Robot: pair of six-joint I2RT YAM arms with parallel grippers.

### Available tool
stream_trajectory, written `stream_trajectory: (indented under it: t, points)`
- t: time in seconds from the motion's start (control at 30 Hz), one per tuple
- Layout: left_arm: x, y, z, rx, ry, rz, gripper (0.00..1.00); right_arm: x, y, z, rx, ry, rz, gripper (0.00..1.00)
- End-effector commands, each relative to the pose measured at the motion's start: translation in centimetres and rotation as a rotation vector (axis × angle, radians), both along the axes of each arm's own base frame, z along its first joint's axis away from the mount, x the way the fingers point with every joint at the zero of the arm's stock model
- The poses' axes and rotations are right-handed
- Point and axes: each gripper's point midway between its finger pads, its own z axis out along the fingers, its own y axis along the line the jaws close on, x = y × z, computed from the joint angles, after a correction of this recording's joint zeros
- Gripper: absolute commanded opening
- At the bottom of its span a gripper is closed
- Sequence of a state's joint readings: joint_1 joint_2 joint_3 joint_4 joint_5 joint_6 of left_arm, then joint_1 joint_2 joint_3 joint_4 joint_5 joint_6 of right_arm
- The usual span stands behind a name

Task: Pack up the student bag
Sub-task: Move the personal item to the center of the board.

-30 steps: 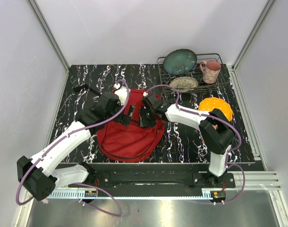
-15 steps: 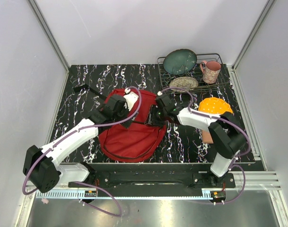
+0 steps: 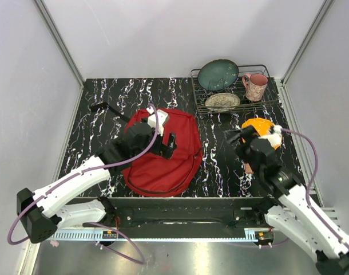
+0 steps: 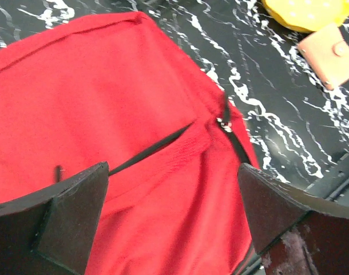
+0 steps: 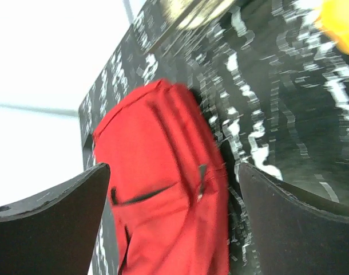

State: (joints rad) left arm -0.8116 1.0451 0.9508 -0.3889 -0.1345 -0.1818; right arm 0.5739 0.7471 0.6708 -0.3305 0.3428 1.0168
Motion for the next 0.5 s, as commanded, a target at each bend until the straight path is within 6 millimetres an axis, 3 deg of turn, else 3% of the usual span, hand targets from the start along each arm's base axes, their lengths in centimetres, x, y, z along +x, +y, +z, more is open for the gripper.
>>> stream_trajectory:
  t: [0.0, 0.07, 0.2, 0.37, 0.47]
  points:
    - [-1.3, -3.2, -1.5, -0.056, 0.077, -0.041, 0.99, -2.3, -7.9, -4.2, -0.035, 0.107, -0.356, 1.0]
    - [-1.8, -3.3, -2.5, -0.039, 0.1, -0.022, 0.99, -3.5, -10.4, -5.4, -0.099, 0.171, -0.441, 1.0]
    - [-2.4, -2.1, -3.6, -0.021, 0.123, 0.001, 0.99, -4.1, -13.3, -7.6, -0.269, 0.327, -0.499, 1.0]
    - [-3.4, 0.9, -2.8, 0.018, 0.089, 0.037, 0.99, -3.6, -15.0, -10.3, -0.33, 0.524, -0.483, 1.0]
    - [-3.9, 2.6, -1.7, 0.034, 0.048, 0.051, 0.99, -2.7, -15.1, -10.5, -0.215, 0.515, -0.465, 1.0]
